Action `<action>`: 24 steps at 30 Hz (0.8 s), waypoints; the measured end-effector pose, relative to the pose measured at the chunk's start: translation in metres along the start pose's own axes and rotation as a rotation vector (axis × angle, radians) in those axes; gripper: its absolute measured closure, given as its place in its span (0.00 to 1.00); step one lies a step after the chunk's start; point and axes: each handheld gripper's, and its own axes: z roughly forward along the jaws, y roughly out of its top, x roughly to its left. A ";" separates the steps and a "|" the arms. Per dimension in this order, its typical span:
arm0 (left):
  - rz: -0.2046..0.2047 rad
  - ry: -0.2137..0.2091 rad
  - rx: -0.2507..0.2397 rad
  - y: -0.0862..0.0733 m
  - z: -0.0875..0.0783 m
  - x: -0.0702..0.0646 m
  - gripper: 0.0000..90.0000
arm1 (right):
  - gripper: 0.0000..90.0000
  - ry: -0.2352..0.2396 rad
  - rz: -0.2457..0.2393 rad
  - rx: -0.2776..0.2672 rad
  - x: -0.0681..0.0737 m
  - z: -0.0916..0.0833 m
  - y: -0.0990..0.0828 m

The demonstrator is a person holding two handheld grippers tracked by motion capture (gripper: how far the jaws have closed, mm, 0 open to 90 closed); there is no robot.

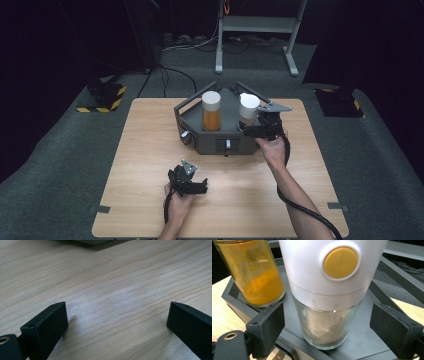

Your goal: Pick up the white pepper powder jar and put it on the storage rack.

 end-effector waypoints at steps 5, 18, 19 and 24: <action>0.000 0.000 0.000 0.000 0.000 0.000 0.04 | 0.13 -0.007 0.002 -0.002 -0.001 -0.003 -0.002; 0.001 0.001 0.000 0.000 0.000 0.000 0.04 | 0.12 -0.002 -0.010 -0.016 -0.001 -0.013 -0.011; 0.000 0.001 0.000 0.000 0.000 0.000 0.04 | 0.12 -0.004 -0.009 -0.018 -0.002 -0.015 -0.012; -0.001 0.003 0.000 0.000 0.000 -0.001 0.04 | 0.13 -0.009 -0.005 -0.021 -0.004 -0.022 -0.015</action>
